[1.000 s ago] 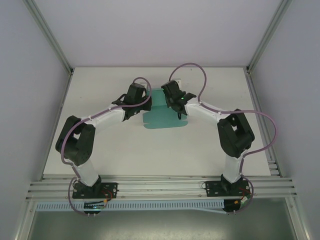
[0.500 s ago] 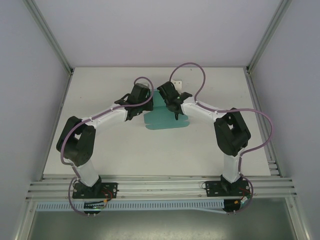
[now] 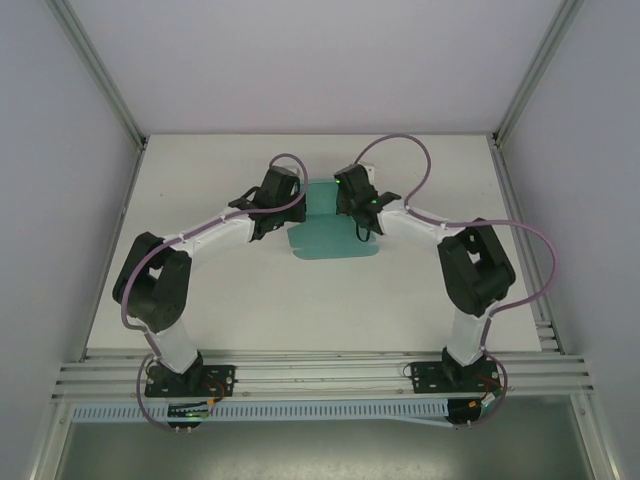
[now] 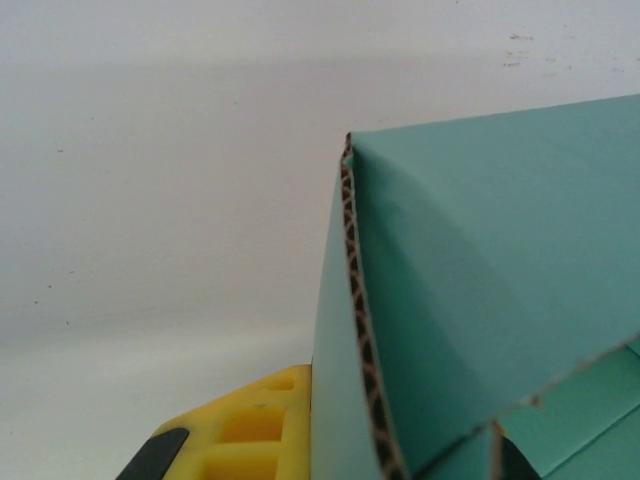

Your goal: Assemble paper box

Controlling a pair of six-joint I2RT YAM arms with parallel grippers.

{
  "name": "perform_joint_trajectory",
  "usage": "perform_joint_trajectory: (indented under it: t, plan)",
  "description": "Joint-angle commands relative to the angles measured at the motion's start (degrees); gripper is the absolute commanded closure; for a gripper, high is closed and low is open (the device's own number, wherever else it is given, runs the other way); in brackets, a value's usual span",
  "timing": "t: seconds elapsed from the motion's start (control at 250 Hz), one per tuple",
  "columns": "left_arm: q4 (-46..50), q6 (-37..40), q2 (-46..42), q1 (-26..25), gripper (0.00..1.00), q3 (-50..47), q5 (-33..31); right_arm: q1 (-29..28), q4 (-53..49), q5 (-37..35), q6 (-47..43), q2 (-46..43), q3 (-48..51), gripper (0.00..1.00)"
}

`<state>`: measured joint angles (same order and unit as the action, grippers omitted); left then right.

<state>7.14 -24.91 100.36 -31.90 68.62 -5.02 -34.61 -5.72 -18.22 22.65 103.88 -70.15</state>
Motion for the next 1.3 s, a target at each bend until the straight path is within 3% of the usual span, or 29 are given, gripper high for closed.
perform_joint_trajectory:
  t: [0.0, 0.056, 0.192, 0.46, 0.608, 0.743, 0.819, 0.911, 1.039, 1.299]
  plan:
    - [7.9, -1.0, -1.0, 4.3, 1.0, 0.9, -7.7, 7.7, 10.9, -7.4, -9.4, -3.5, 6.3, 0.89]
    - [7.3, -0.8, -1.0, 4.4, 1.0, 1.1, -6.3, 7.7, 11.5, -5.8, -13.7, -4.9, 7.4, 0.82]
    - [5.1, -0.3, -1.6, 4.4, 1.0, 1.0, -3.1, 7.7, 10.0, -1.0, -18.4, -7.7, 8.2, 0.75]
    - [2.9, 1.6, -1.9, 4.4, 1.0, 0.5, -0.7, 8.1, 11.3, 21.8, -18.4, -12.5, 10.6, 0.45]
    - [1.6, 2.0, -1.9, 4.4, 1.0, -0.1, 0.2, 8.2, 11.3, 24.8, -16.3, -15.2, 10.7, 0.24]
    - [0.5, 3.0, -1.9, 4.4, 1.0, -0.5, 1.1, 8.6, 11.3, 25.2, -14.6, -17.7, 11.7, 0.18]
    - [0.5, 4.2, -1.7, 4.4, 1.0, -0.3, 1.3, 8.9, 12.1, 25.2, -13.1, -19.9, 13.1, 0.01]
    - [1.5, 6.7, -1.5, 4.5, 1.0, 0.5, 2.5, 9.3, 13.9, 24.0, -10.2, -23.3, 15.8, 0.01]
    - [2.5, 14.5, -1.1, 4.7, 1.0, 1.5, 9.8, 10.6, 13.1, 21.9, -7.9, -28.9, 19.3, 0.01]
    - [21.3, 37.7, 1.8, 4.8, 1.0, 7.8, 32.4, 12.5, 3.2, 19.6, -8.6, -39.3, 25.1, 0.01]
